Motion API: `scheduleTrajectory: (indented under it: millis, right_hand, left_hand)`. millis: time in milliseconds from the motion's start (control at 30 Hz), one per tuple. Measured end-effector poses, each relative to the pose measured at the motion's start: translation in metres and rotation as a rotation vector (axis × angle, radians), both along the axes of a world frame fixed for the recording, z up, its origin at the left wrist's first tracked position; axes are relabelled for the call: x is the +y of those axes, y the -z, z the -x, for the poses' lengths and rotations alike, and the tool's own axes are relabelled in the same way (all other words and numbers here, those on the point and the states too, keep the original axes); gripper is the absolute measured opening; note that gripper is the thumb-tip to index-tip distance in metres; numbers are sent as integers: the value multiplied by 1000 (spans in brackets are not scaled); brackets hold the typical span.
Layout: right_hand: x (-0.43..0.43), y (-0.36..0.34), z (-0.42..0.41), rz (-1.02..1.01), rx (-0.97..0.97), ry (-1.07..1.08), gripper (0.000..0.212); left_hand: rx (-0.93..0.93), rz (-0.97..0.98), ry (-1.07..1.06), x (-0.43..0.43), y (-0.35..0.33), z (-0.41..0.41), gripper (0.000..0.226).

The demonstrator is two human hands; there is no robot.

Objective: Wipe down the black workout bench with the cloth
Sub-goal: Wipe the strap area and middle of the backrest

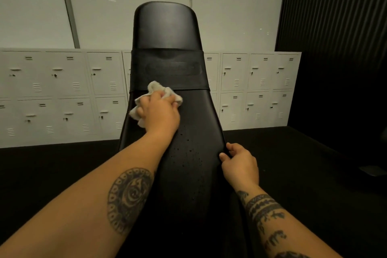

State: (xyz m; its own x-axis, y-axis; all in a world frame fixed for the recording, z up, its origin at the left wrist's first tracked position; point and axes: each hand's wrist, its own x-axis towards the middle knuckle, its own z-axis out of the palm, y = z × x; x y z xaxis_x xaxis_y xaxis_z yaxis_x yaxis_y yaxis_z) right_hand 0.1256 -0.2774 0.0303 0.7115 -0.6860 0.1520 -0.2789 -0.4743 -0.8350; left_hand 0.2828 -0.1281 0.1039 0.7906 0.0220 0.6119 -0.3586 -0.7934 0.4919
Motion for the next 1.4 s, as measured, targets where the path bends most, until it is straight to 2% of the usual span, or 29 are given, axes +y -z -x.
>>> scheduleTrajectory:
  millis: [67, 167, 233, 333, 367, 400, 467, 567, 633, 700, 767, 833, 933, 1000, 1100, 1167, 1300, 1400]
  right_hand:
    - [1, 2, -1, 23, -6, 9, 46]
    - [2, 5, -2, 49, -15, 25, 45]
    - [3, 6, -3, 54, -12, 25, 45]
    - [5, 4, -1, 54, -7, 19, 45]
    - [5, 4, -1, 61, 5, 12, 44]
    - [4, 2, 0, 63, 22, 3, 44]
    - [2, -6, 1, 35, 69, -24, 44]
    - [5, -25, 6, 76, 163, -26, 43]
    - [20, -40, 9, 158, 81, 26, 44]
    - [50, -58, 12, 87, -259, -111, 41]
    - [87, -80, 18, -171, -576, -424, 33]
    - [110, -90, 15, -286, -684, -569, 25]
    - [106, -93, 12, -213, -676, -445, 13]
    - [88, -91, 7, -181, -567, -289, 8]
    - [61, -85, -9, -213, -336, -78, 23]
    - [53, -78, -23, -81, -237, -65, 27]
    - [49, -67, -57, 228, -280, -168, 41]
    - [50, -66, -81, 417, -296, -157, 37]
  left_hand:
    - [-2, -17, 69, -25, -1, 9, 29]
    - [-128, -223, 191, -37, 8, 29, 24]
    - [-140, -340, 314, -30, 13, 36, 26]
    - [95, -503, 359, -13, -2, 45, 29]
    - [200, -487, 360, -6, -11, 51, 27]
    - [289, -389, 389, 2, -21, 55, 24]
    - [408, -3, 479, 26, -38, 63, 17]
    - [443, 553, 555, 69, -59, 73, 15]
    - [429, 839, 632, 87, -68, 76, 17]
    - [440, 908, 695, 86, -71, 82, 19]
    - [510, 879, 801, 70, -67, 97, 21]
    - [633, 858, 934, 57, -63, 116, 23]
    - [779, 890, 1037, 70, -61, 121, 29]
    - [699, 819, 892, 93, -58, 109, 31]
    - [447, 783, 409, 123, -35, 85, 27]
    - [443, 720, 211, 135, -10, 72, 35]
    - [618, 611, 233, 126, 30, 52, 56]
    - [573, 602, 247, 115, 48, 48, 55]
